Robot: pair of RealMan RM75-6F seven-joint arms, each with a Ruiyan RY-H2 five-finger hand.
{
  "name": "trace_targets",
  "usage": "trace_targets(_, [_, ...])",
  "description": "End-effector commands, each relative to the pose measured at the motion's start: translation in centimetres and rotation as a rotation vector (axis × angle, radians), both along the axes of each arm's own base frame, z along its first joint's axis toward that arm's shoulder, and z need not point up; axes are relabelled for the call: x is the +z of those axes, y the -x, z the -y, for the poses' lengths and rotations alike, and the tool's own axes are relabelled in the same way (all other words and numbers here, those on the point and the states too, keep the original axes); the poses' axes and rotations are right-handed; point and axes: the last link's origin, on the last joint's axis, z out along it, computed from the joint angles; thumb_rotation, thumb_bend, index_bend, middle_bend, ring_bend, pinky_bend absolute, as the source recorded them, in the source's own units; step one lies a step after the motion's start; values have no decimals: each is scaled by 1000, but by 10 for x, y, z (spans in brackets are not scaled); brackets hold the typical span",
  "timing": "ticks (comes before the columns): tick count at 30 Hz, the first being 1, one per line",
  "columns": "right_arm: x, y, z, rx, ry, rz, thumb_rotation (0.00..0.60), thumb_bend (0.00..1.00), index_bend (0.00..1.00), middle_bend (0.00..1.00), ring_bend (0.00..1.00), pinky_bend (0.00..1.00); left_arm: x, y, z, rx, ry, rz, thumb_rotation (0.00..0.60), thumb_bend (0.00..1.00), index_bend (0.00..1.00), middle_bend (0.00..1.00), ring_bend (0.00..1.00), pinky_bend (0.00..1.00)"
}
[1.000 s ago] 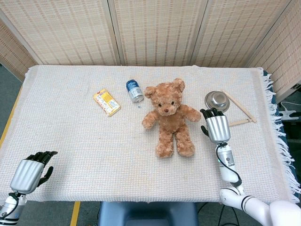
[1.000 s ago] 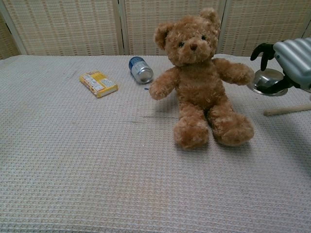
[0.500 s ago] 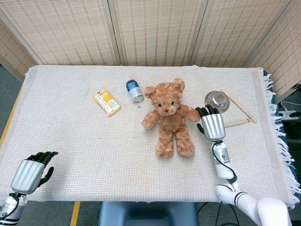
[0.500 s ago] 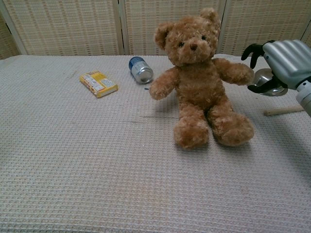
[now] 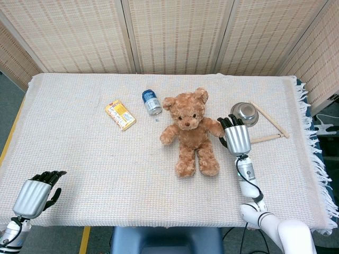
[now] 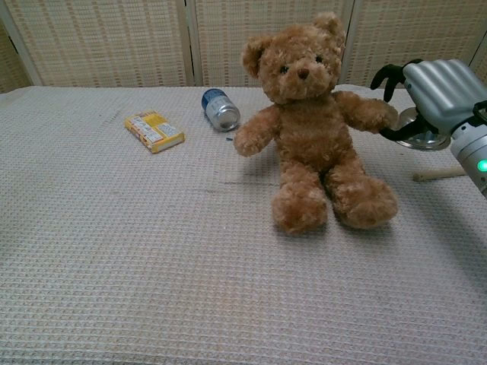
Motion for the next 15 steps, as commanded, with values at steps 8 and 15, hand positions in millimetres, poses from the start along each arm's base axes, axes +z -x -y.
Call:
trace_targets(8, [-11,-4,11,-17,-19,15,600,67,330,414,239,443,0,0,0,0,3,1,600,439,267,346,356,556])
trace_targets(15, [-16,-6,12,-11,-23,19,600,88,368,414,245,470,0,-1,1,-5,5,3,600,438,268,346,356,556])
